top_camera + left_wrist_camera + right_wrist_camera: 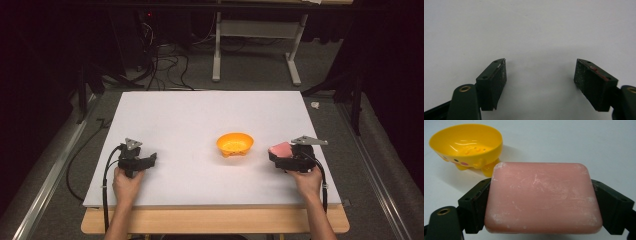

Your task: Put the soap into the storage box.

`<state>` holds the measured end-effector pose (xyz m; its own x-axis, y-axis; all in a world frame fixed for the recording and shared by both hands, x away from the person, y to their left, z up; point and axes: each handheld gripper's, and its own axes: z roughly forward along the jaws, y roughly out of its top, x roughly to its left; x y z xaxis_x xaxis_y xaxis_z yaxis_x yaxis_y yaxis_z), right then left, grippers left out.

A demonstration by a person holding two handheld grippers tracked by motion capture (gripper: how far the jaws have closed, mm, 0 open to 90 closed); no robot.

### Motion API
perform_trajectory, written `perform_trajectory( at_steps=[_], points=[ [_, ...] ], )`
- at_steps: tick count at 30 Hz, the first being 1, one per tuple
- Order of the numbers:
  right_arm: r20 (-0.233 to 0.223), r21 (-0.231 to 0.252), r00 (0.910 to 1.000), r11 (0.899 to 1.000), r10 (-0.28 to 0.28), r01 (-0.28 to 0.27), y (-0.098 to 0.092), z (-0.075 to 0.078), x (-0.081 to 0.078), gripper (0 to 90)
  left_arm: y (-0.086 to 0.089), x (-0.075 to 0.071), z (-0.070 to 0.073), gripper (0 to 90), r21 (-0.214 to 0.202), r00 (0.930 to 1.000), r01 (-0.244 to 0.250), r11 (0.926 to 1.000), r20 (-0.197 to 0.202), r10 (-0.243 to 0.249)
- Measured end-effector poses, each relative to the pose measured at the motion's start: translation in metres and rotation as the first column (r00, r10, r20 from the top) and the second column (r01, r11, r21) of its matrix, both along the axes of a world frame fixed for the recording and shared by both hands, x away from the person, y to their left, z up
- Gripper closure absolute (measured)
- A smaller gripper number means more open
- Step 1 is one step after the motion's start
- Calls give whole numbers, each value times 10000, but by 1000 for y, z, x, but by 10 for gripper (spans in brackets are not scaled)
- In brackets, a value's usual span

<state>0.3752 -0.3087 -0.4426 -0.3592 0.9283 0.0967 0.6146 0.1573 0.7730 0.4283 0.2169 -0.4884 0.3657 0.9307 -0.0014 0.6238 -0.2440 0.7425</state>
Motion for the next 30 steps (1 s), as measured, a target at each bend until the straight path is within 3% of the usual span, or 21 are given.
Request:
perform_trajectory(
  at_steps=[30],
  points=[
    [380, 184, 9985, 9991, 386, -393, 19, 23, -12, 135, 0, 0, 0, 265, -5, 10000, -7, 10000, 16, 7]
  ],
)
